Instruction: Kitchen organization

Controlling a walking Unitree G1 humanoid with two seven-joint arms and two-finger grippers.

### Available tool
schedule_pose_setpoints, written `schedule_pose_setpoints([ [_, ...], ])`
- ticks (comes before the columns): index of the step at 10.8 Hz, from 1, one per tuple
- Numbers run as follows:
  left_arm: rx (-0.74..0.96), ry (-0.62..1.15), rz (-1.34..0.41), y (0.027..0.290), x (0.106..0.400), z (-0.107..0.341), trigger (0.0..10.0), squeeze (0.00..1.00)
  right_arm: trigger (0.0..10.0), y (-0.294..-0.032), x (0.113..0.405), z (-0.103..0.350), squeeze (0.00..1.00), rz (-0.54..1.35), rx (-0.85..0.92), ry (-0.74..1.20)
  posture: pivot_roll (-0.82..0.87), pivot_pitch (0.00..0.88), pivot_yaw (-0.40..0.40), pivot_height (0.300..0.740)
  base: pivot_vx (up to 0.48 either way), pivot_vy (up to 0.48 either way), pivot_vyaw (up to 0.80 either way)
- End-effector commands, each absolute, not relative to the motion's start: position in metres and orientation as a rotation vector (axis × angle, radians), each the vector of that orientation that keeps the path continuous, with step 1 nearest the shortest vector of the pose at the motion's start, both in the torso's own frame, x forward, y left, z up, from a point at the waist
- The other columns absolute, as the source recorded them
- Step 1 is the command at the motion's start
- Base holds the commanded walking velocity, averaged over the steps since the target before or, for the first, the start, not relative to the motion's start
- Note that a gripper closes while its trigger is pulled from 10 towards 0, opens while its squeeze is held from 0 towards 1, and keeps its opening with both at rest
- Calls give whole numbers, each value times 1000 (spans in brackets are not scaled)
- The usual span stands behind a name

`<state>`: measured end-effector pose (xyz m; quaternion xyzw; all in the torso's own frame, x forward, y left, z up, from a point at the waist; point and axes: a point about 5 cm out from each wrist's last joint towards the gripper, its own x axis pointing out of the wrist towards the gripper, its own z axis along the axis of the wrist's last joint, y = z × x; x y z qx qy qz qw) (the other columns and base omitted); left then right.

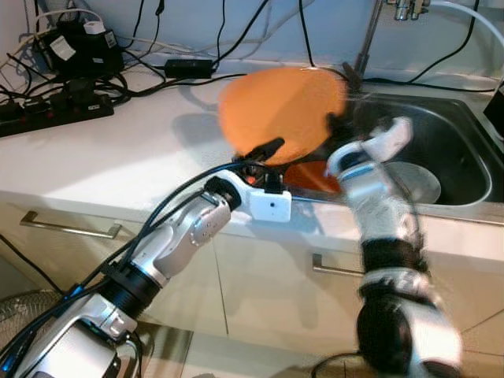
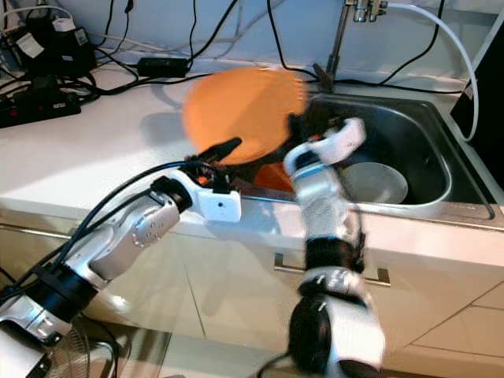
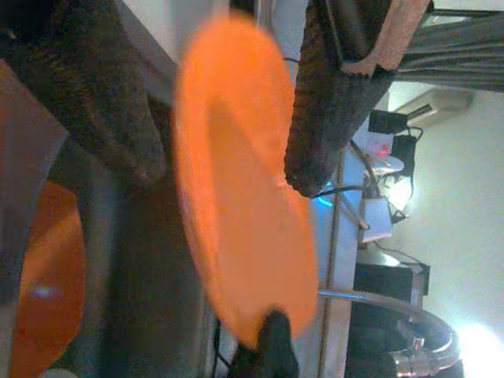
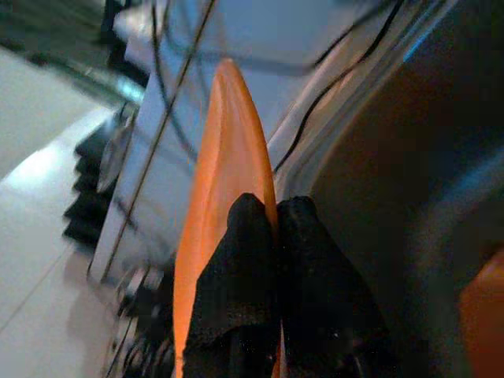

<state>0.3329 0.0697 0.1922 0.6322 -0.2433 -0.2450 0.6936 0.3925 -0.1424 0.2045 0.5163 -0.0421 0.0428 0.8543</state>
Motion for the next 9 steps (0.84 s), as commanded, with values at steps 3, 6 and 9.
schedule_pose_setpoints([
  [3, 1410, -552, -538, 70, 331, 195, 10000, 0, 0, -189, 400, 224, 0, -130, 1024, -243, 233, 27, -4, 740, 0, 0, 0],
  [6, 1291, -463, -543, 75, 331, 189, 10000, 0, 8824, -201, 401, 223, 0, -208, 682, -245, 236, 31, -6, 740, 0, 0, 0],
  [9, 526, -105, -534, 70, 328, 176, 10000, 0, 10000, -179, 404, 202, 0, -135, 383, -156, 243, 31, -10, 740, 0, 0, 0],
])
